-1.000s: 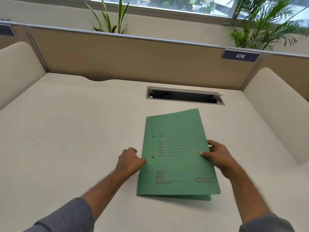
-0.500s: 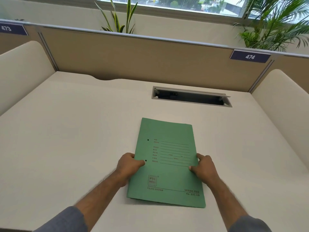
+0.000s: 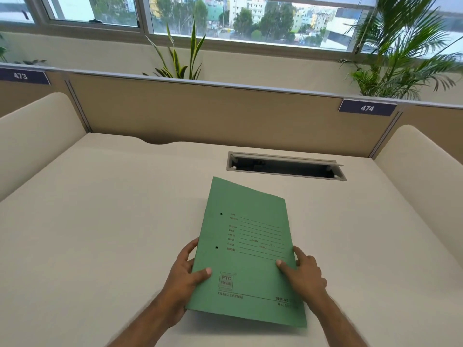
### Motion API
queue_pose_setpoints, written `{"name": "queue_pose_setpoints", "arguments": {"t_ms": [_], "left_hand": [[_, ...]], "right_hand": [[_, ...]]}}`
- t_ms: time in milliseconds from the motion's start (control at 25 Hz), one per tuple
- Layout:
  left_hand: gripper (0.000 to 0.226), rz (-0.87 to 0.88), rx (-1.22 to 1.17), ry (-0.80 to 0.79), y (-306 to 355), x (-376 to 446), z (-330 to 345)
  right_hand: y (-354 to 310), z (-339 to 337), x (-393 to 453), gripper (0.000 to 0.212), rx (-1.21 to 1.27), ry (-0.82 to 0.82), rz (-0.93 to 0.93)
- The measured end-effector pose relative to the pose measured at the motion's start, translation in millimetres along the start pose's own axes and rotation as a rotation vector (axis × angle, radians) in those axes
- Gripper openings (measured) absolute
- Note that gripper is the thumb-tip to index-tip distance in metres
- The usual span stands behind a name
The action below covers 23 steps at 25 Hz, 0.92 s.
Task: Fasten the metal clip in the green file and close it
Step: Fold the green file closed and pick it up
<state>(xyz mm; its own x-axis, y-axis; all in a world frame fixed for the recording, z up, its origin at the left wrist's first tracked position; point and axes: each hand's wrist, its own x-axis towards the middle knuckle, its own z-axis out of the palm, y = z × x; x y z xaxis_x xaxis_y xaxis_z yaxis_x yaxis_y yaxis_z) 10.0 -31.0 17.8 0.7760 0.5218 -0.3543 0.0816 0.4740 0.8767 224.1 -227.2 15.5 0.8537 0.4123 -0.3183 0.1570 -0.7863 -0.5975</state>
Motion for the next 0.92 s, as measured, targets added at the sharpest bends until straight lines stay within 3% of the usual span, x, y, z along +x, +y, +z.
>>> {"name": "queue_pose_setpoints", "arguments": {"t_ms": [160,280,560,680,800,920], "left_hand": [[0.062,0.107,-0.061,0.08,28,12,-6],[0.061,0.207,-0.024,0.087,56,22,-15],[0.066,0.3,0.045,0.093,115,47,-38],[0.085,0.282,0.21,-0.04,149,59,-61],[0.089,0.22,0.284,-0.116,178,78,-87],[0.081,0.18,0.339,-0.016,197,110,-111]], "right_hand": [[-17,0,-10,0.027,0.594,-0.054,-0.117],[-29,4,-11,0.035,0.735,-0.077,-0.091],[-90,12,20,0.039,0.788,-0.029,-0.146],[-124,19,44,0.04,0.755,-0.064,-0.179],[-156,30,70,0.043,0.699,-0.127,-0.173],[-185,46,99,0.043,0.603,-0.189,-0.159]]}}
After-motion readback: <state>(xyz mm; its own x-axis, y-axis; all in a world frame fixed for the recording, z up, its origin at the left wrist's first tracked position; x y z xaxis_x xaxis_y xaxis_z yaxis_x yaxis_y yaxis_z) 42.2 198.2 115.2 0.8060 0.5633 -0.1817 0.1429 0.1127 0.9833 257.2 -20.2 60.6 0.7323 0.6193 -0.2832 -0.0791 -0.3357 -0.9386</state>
